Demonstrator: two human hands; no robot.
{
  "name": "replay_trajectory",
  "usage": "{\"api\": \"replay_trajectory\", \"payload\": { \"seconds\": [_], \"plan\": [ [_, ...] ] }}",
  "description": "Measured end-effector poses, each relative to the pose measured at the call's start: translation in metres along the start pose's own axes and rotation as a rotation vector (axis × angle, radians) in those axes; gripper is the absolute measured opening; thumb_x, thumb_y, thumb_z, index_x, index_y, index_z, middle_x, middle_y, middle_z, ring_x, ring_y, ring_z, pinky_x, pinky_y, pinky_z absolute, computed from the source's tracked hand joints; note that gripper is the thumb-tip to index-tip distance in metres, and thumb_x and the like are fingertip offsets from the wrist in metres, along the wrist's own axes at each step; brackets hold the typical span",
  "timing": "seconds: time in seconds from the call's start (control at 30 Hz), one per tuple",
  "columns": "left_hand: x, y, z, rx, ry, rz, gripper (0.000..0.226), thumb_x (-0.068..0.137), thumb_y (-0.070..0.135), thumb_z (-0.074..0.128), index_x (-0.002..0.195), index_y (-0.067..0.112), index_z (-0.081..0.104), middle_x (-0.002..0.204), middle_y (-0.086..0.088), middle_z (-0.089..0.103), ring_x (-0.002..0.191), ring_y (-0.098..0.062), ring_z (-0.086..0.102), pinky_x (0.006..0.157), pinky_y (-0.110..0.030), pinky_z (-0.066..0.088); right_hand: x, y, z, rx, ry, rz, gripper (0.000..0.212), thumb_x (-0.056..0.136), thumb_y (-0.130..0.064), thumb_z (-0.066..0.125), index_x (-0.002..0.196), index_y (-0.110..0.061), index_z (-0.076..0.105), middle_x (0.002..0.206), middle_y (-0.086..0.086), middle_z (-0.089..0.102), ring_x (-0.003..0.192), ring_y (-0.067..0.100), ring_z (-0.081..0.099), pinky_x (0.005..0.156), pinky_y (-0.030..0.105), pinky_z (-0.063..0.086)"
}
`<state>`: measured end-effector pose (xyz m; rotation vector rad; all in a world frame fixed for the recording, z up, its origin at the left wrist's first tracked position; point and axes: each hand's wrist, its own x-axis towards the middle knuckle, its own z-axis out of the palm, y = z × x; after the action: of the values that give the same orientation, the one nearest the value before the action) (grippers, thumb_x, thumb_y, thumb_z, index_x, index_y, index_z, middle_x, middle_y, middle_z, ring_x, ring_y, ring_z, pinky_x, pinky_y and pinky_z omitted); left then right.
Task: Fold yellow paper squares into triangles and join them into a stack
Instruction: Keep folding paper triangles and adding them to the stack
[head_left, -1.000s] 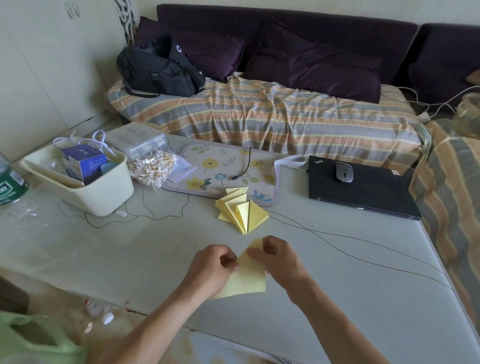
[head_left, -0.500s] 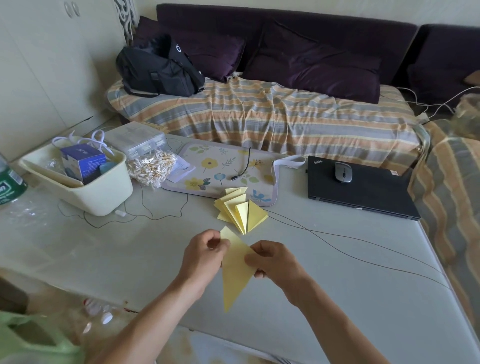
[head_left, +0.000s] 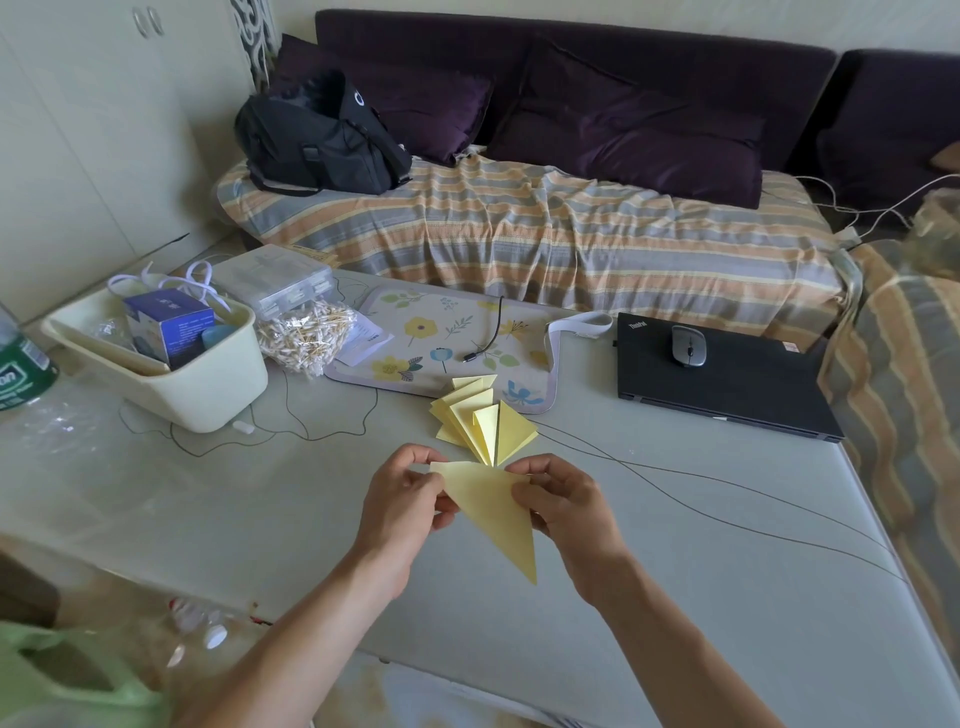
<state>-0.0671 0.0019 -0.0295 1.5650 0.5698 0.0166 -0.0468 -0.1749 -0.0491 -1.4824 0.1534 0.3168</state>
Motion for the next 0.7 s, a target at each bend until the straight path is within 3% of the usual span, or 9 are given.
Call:
{"api": "replay_trajectory", "payload": {
  "seconds": [0.17,0.33,0.5,0.6,0.7],
  "plan": [
    [-0.0026,0.0002,0.0007,-0.011,-0.060,0.019,0.012,0.093,0.000,0.060,0.101,0.008,0.064,0.078,-0.005,0.059,0.064,-0.017,0.061,0.071,-0.037,0.063,-0.0013,-0.0011,-0.0015,0.047,-0.032,0.016,0.019,0.093,0.006,0.059,0.104,-0.004,0.070,0.089,0.012,0.066,0.077,0.019,0.063,0.071,0.027,0.057],
    [-0.0041,0.0031,0.0006,0.033,-0.093,0.034,0.019,0.092,-0.003,0.057,0.097,0.012,0.069,0.074,-0.004,0.054,0.068,-0.022,0.061,0.064,-0.028,0.060,-0.0028,-0.0004,-0.0011,0.019,-0.066,0.030,0.019,0.093,0.002,0.062,0.107,-0.008,0.069,0.093,0.012,0.068,0.081,0.020,0.062,0.076,0.035,0.054],
    [-0.0041,0.0043,-0.0004,0.061,-0.116,0.011,0.024,0.091,-0.002,0.055,0.088,0.014,0.073,0.076,-0.005,0.063,0.067,-0.021,0.061,0.065,-0.029,0.056,-0.0022,-0.0009,-0.0012,-0.027,-0.089,-0.010,0.025,0.094,0.003,0.059,0.098,-0.016,0.074,0.086,0.011,0.060,0.078,0.021,0.057,0.074,0.034,0.051],
    [-0.0033,0.0045,0.0000,0.010,-0.113,-0.033,0.021,0.093,0.000,0.055,0.088,0.012,0.072,0.080,-0.007,0.067,0.065,-0.018,0.062,0.066,-0.030,0.057,-0.0034,-0.0028,0.0010,-0.020,-0.085,-0.019,0.024,0.094,0.003,0.059,0.093,-0.014,0.076,0.080,0.009,0.058,0.072,0.020,0.054,0.065,0.027,0.048],
    [-0.0051,0.0054,0.0003,-0.043,-0.115,-0.052,0.019,0.093,-0.001,0.055,0.091,0.009,0.071,0.080,-0.008,0.068,0.059,-0.014,0.062,0.064,-0.029,0.057,-0.0034,-0.0035,0.0004,0.019,-0.063,-0.011,0.018,0.095,-0.001,0.059,0.096,-0.010,0.074,0.085,0.012,0.062,0.073,0.021,0.056,0.065,0.030,0.049]
  ]
}}
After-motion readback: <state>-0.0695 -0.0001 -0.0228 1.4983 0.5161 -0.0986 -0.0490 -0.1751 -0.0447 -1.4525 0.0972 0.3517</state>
